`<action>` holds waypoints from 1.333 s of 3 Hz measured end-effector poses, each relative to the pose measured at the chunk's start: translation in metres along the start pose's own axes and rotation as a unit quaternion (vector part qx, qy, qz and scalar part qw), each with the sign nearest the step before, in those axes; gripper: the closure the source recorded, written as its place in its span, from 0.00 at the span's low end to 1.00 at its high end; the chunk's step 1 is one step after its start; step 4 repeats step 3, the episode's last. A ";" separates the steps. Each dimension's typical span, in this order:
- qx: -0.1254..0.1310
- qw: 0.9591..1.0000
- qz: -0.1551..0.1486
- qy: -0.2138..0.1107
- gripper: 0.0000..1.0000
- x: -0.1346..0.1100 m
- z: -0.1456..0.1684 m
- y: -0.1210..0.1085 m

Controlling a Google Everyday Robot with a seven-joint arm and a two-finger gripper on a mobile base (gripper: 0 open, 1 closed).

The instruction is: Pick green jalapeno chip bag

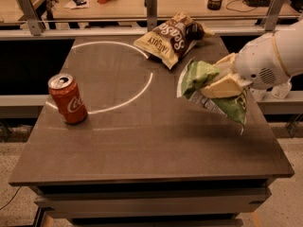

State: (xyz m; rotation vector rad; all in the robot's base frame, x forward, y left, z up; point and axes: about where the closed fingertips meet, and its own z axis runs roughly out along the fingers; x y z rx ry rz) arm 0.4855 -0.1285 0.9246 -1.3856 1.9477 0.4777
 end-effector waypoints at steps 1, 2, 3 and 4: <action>-0.022 0.995 0.014 -0.097 1.00 -0.030 -0.024 -0.007; -0.031 0.983 0.017 -0.181 1.00 -0.057 -0.049 -0.010; -0.034 0.980 0.020 -0.195 1.00 -0.064 -0.052 -0.008; -0.034 0.980 0.020 -0.195 1.00 -0.064 -0.052 -0.008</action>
Offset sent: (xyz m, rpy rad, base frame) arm 0.0043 -0.0061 0.1181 0.5528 -0.1228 0.0693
